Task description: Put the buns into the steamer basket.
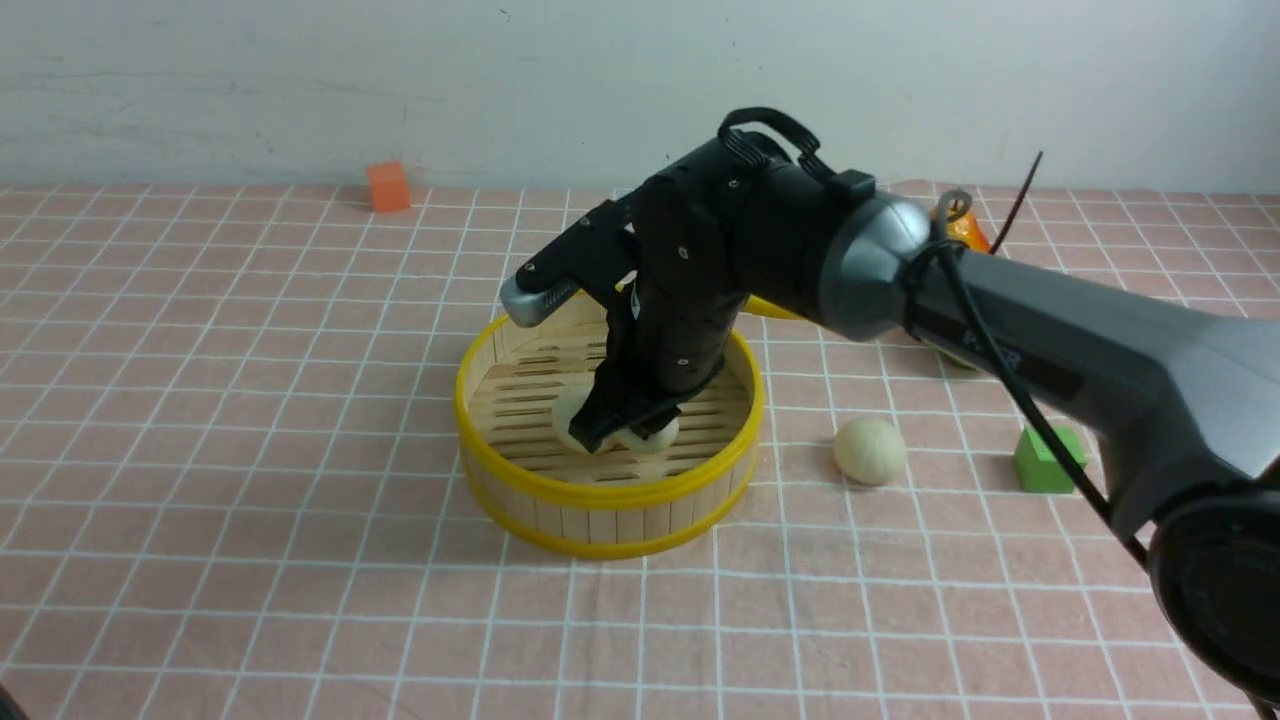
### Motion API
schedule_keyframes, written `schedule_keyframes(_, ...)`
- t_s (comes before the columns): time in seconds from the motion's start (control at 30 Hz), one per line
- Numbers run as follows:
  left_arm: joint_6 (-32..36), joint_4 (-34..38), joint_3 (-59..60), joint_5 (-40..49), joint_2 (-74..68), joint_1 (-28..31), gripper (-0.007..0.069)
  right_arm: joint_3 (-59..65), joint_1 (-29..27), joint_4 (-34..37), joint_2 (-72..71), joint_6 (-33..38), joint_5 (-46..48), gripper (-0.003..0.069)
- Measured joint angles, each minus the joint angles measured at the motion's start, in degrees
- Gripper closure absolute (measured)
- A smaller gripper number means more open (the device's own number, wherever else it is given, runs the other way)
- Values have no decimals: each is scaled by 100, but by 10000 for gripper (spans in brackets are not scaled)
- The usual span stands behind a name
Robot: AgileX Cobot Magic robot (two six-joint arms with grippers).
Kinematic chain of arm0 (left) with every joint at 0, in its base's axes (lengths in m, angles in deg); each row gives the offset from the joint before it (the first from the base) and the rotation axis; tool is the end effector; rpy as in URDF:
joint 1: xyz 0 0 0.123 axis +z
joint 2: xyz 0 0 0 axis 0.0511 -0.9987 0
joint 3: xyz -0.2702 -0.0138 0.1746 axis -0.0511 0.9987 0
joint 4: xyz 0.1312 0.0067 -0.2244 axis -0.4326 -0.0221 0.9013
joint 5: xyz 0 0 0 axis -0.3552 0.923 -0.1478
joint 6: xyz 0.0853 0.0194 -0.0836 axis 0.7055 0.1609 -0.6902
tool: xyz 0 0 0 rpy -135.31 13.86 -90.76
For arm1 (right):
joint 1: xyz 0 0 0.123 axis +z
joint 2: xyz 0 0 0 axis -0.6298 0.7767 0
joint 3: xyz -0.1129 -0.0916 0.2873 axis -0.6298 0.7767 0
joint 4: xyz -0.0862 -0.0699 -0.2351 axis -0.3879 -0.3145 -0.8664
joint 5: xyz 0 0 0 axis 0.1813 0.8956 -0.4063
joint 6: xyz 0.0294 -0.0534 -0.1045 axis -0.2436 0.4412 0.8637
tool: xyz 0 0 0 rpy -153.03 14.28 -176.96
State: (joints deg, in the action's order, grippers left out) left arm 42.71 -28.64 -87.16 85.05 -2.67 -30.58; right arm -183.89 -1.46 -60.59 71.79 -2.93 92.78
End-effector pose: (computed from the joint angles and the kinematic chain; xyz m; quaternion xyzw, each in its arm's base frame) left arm 0.0618 -0.0139 0.3371 0.0957 0.9110 -0.0769 0.3937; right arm 0.4360 0.3220 0.2292 -0.3631 0.9009 0.0193 0.2371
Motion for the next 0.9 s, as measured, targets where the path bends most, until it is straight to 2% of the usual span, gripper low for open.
schedule_keyframes(0.1, 0, 0, 0, 14, 0, 0, 638, -53, 0, -114, 0, -288, 92, 253)
schedule_keyframes(0.2, 0, 0, 0, 14, 0, 0, 638, -181, 0, -128, -33, -456, 471, 159)
schedule_keyframes(0.3, 0, 0, 0, 1, 0, 0, 638, -376, 0, -151, -122, -443, 992, 117)
schedule_keyframes(0.4, 0, 0, 0, -90, 0, 0, 638, -581, 0, -241, -327, -267, 1465, 102)
schedule_keyframes(0.6, 0, 4, 4, -201, 0, 0, 638, -624, -76, -560, -778, -149, 1574, 101)
schedule_keyframes(0.9, -6, 15, 6, -135, 0, 0, 638, -263, -941, -150, -912, -367, 1594, 113)
